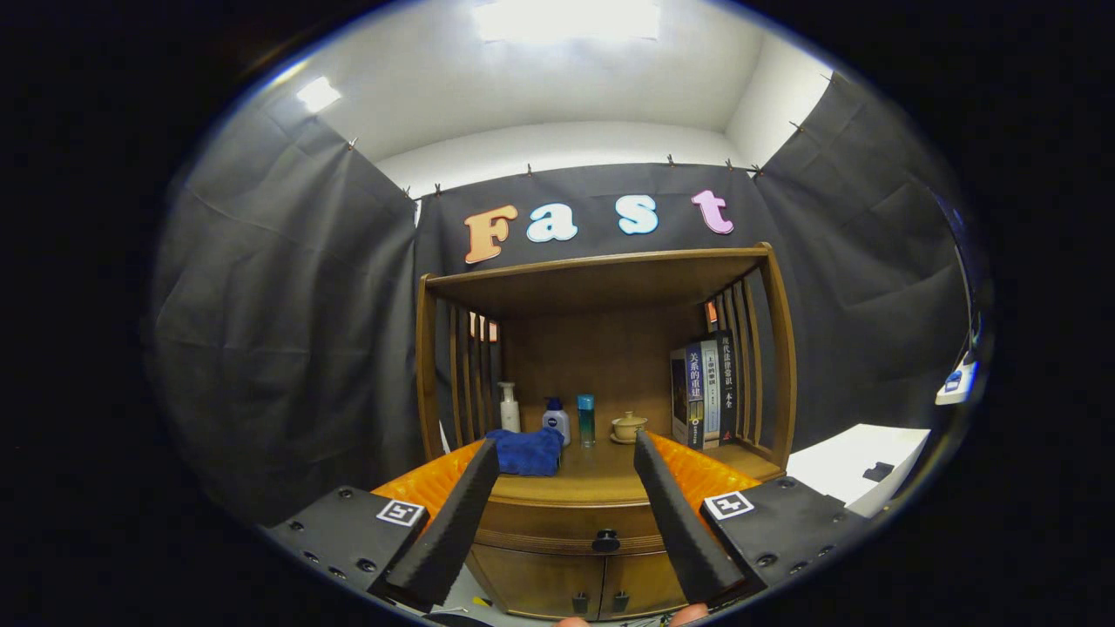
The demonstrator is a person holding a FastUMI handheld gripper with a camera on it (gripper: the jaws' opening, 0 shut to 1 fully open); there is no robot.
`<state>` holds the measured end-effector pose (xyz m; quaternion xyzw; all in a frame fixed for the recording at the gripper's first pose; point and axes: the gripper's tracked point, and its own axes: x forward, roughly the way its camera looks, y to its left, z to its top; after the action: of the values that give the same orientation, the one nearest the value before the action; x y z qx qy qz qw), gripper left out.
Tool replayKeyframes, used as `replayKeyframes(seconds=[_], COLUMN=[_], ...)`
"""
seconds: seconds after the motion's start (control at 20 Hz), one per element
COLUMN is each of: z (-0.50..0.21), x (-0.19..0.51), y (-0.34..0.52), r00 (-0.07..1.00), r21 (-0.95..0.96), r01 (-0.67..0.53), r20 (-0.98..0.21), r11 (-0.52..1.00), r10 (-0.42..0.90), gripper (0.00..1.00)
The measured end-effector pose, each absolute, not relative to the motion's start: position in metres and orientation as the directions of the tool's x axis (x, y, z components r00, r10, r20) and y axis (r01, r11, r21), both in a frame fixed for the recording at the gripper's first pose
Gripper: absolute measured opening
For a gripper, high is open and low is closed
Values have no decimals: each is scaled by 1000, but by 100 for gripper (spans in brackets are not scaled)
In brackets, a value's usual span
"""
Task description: Pull open the drawer, take out the items inside it, and place them on the countertop above the cabinet.
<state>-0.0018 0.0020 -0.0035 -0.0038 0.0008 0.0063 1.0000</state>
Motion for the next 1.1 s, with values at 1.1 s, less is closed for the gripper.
replayKeyframes(seconds=[1.1], z=[-123], x=[87], y=[-53], r00=[993], r21=[-38], r01=[66], r20=[-100], r11=[997], r10=[-69], gripper=[100])
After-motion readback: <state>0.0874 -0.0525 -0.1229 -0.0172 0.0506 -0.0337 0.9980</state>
